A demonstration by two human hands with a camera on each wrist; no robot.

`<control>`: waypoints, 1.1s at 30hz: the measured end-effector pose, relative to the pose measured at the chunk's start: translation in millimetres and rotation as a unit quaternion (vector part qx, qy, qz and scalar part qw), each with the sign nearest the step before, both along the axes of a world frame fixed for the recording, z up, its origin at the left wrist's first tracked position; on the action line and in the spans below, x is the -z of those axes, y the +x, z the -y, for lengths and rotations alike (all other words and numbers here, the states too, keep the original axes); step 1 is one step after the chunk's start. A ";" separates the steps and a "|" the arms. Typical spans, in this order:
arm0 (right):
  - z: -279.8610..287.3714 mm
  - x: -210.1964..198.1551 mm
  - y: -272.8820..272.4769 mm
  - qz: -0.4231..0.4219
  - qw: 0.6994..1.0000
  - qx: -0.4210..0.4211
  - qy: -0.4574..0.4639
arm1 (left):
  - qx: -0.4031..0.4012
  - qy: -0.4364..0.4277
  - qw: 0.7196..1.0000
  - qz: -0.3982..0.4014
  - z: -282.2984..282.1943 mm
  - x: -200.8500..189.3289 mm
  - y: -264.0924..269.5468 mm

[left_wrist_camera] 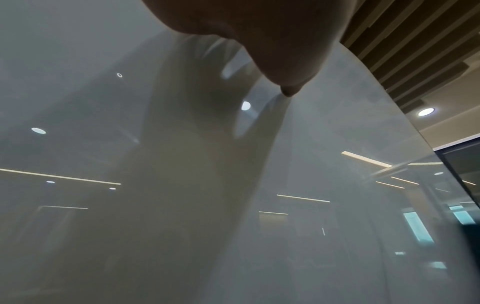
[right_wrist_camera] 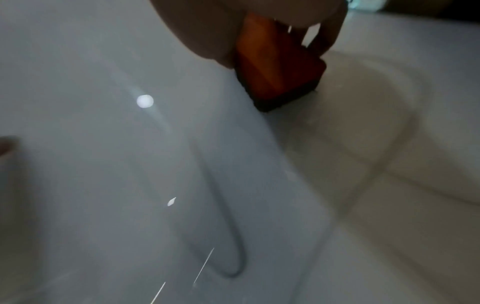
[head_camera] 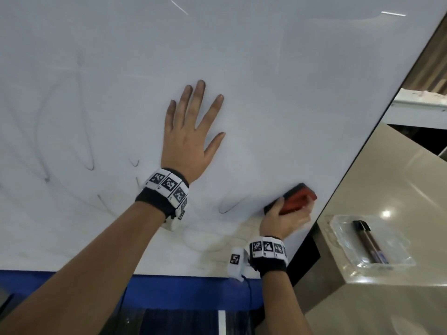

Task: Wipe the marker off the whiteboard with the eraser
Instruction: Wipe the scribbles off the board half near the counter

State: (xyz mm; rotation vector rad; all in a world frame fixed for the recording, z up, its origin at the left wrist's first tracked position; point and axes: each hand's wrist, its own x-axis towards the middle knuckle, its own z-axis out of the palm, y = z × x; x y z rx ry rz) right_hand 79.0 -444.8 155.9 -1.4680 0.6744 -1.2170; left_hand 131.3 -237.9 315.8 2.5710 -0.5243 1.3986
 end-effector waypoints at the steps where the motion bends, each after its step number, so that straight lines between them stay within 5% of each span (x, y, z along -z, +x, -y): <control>1: -12.4 -15.0 4.2 0.012 0.999 -0.026 -0.046 | -0.001 -0.002 1.000 -0.003 0.8 1.2 -0.5; 4: -46.7 -35.7 10.7 -0.020 0.958 -0.113 -0.262 | -0.009 -0.003 1.000 -0.010 3.7 3.5 -2.3; 7: -50.7 -11.1 4.6 -0.067 0.904 -0.139 -0.398 | -0.013 0.001 1.000 -0.019 2.6 6.3 -3.1; 11: -31.0 18.9 -13.2 -0.087 0.934 -0.179 -0.297 | -0.013 0.004 1.000 -0.018 1.0 8.8 -3.1; 15: -39.8 -36.0 1.7 -0.008 0.975 -0.130 -0.180 | -0.009 -0.001 1.000 -0.022 0.8 10.0 -3.3; 19: -49.4 -85.9 14.6 0.000 0.924 -0.107 -0.367 | -0.004 -0.007 1.000 -0.020 0.9 11.8 -2.7; 22: -29.9 -60.2 11.5 -0.039 0.873 -0.102 -0.475 | -0.007 0.000 1.000 -0.015 -2.1 13.3 -1.2; 24: 1.1 -27.4 1.9 -0.053 0.904 -0.096 -0.414 | -0.001 0.005 1.000 -0.003 -5.5 13.4 -0.3; 27: 54.2 6.5 -8.0 -0.030 0.994 -0.031 -0.104 | 0.004 0.010 1.000 0.003 -8.5 14.0 0.9; 29: 66.9 4.6 -4.3 -0.005 0.999 0.028 0.032 | 0.000 0.009 1.000 0.001 -7.1 15.1 1.5; 33: 11.2 -19.6 7.7 0.016 0.995 -0.018 -0.098 | -0.005 0.003 1.000 -0.005 -1.2 16.4 1.0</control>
